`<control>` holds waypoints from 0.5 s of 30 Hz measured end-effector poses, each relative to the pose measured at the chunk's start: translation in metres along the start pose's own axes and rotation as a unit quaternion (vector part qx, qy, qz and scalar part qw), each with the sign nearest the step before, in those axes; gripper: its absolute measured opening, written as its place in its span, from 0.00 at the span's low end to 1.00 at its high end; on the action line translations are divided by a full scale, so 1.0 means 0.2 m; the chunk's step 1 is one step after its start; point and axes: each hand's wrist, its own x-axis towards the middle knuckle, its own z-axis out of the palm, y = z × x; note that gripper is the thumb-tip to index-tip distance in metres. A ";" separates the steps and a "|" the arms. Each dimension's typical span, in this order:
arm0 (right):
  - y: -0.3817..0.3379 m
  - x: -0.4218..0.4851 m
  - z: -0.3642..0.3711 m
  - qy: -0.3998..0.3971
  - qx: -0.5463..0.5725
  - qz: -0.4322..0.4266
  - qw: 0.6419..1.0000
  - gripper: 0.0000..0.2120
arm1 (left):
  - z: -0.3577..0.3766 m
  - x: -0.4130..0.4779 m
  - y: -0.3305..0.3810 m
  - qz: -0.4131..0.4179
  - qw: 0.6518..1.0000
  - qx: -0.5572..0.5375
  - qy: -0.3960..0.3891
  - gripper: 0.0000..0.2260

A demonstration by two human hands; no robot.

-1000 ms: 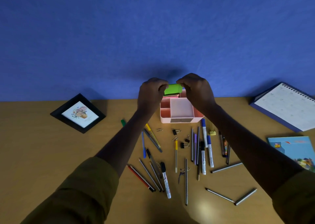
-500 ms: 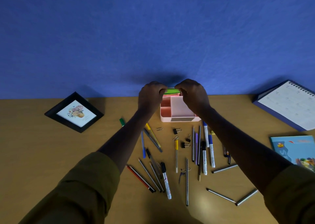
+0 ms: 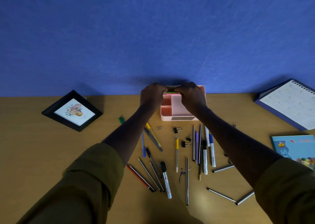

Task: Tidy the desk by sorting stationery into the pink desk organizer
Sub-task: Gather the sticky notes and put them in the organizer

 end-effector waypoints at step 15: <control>0.15 -0.30 -0.09 0.053 0.138 0.025 0.989 0.11 | -0.07 -0.29 -0.10 -0.120 0.975 -0.149 0.115 0.09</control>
